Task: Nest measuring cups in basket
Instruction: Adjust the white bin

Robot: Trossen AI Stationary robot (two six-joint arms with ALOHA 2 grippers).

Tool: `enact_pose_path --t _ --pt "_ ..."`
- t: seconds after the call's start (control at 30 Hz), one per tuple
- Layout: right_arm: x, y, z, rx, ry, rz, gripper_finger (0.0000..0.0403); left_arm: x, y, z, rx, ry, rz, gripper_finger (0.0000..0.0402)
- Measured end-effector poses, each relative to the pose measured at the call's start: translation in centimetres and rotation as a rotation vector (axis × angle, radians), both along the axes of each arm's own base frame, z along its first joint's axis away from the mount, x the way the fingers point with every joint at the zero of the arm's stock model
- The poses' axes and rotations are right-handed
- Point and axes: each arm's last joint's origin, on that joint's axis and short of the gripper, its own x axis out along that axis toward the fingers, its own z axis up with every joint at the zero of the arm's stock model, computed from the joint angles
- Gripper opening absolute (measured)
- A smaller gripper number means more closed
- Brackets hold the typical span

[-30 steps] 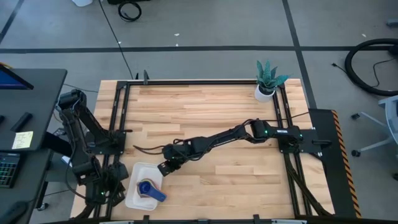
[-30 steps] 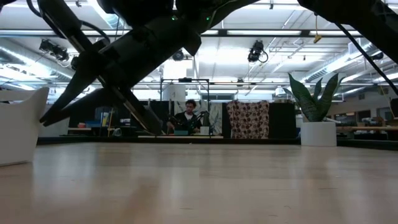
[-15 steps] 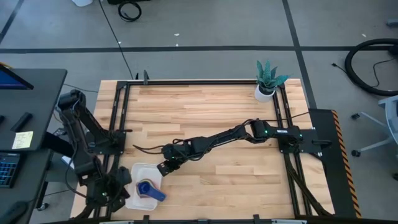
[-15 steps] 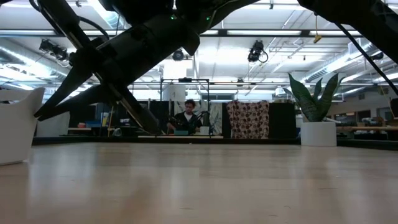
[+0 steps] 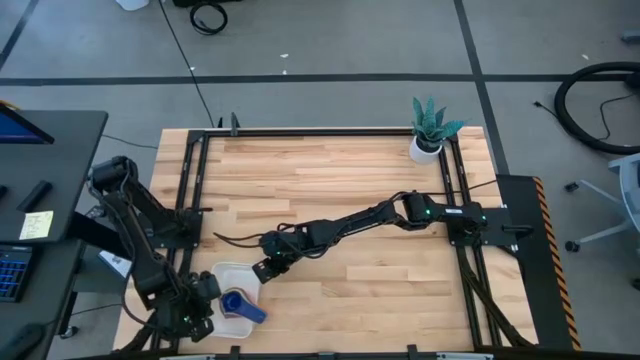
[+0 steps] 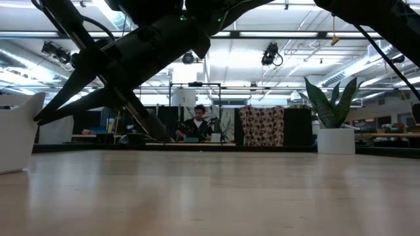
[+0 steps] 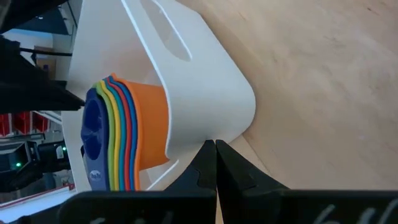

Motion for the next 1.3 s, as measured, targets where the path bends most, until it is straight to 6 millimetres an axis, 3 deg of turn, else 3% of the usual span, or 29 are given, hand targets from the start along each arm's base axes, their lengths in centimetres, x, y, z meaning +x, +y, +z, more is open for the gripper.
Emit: enact_pose_path --t 0.37,0.8,1.3 --pt "0.4 0.1 0.5 0.025 -0.062 0.012 0.0 -0.6 -0.6 -0.1 -0.081 0.09 0.03 0.0001" --pt "0.4 0.0 0.5 0.023 -0.062 0.012 0.0 -3.7 -1.5 -0.2 -0.126 0.231 0.092 0.0001" --pt "0.4 -0.2 0.5 0.023 -0.063 0.018 0.0 -4.2 -1.8 -0.1 -0.16 0.299 0.081 0.0"
